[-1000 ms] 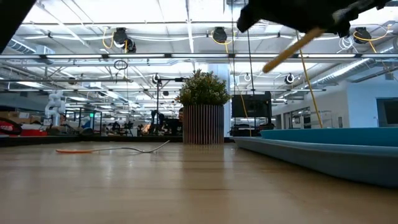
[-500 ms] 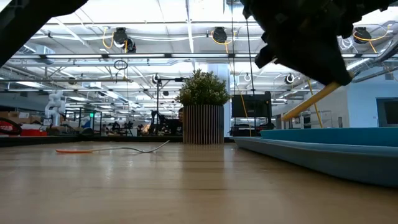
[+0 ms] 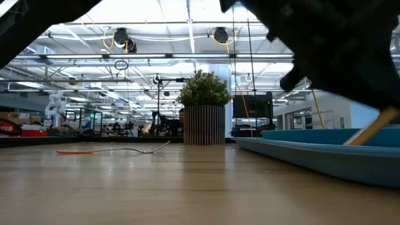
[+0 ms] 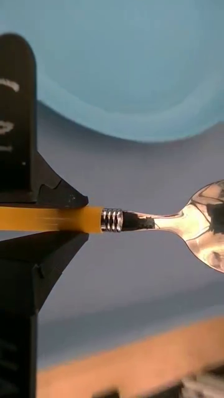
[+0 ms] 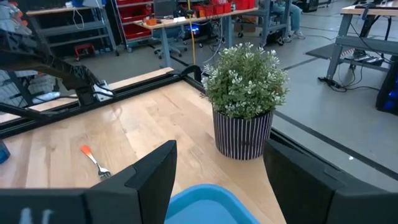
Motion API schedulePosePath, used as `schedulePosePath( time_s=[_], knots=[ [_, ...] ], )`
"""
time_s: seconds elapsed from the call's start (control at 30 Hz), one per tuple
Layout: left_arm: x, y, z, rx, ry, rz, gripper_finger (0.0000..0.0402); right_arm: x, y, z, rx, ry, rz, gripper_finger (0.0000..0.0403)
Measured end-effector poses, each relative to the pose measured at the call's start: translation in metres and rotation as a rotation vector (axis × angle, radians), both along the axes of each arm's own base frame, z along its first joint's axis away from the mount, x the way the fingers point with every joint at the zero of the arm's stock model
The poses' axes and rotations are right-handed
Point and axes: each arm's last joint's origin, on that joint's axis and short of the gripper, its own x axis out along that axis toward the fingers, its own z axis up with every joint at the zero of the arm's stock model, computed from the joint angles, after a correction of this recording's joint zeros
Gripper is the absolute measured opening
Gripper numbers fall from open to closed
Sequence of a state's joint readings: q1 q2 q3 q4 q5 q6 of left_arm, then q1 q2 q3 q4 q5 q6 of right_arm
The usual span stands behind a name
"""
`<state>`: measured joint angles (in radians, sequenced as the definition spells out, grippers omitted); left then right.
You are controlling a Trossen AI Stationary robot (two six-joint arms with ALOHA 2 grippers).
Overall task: Pick and place plate/cup/fork/spoon on tray
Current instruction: Put the orange spoon on the bottom of the blue plate on the blue tray
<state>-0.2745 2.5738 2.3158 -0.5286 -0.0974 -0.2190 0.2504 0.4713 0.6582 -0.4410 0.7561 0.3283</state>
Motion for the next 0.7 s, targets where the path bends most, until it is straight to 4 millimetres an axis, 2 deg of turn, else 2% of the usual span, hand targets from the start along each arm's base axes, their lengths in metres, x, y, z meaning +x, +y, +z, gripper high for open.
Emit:
schedulePosePath(
  time_s=[0.3,0.7],
  knots=[
    [-0.001,0.004,0.011,0.048,-0.029,0.025,0.0041,0.001,0.000,-0.001,-0.002,0.011,0.001,0.0231],
    [-0.003,0.007,0.001,0.079,0.029,0.034,0.0049,0.001,0.000,-0.002,0.008,0.015,-0.001,0.0231]
  ],
)
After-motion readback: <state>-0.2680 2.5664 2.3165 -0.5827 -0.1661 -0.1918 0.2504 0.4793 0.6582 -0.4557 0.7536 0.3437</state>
